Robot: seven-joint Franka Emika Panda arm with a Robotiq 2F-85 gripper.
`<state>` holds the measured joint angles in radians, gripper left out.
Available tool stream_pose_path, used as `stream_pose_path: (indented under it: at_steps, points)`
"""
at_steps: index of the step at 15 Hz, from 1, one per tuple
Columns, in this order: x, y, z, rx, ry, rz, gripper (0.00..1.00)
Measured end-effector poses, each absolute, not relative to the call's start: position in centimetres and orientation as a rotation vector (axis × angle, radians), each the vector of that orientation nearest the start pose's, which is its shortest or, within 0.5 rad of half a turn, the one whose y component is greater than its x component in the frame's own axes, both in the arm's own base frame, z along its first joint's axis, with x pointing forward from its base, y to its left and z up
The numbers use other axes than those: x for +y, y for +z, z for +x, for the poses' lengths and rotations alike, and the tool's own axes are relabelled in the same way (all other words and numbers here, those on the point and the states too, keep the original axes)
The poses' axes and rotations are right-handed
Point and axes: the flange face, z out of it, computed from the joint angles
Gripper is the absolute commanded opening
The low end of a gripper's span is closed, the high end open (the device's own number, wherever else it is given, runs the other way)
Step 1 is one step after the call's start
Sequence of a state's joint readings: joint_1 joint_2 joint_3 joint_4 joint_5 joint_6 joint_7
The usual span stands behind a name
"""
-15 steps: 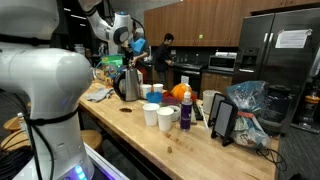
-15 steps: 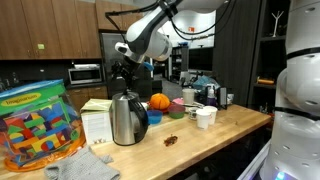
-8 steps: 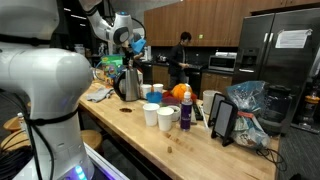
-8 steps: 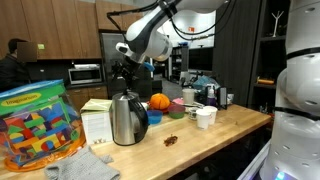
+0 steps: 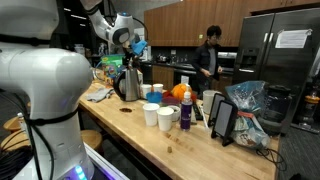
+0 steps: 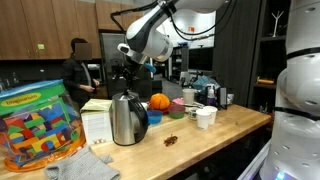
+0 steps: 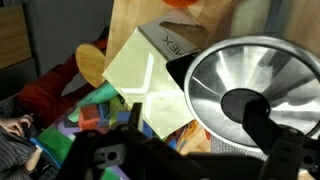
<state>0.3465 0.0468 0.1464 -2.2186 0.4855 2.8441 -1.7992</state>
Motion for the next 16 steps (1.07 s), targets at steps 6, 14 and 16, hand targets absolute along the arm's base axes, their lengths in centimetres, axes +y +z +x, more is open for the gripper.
stream_pose_path:
  at_steps: [6, 14, 16]
  points:
    - [24.63, 41.48, 51.68, 2.296, 0.931, 1.759, 1.0]
    - [24.5, 41.4, 51.68, 2.287, 0.938, 1.781, 1.0]
    - [24.45, 41.38, 51.68, 2.282, 0.942, 1.791, 1.0]
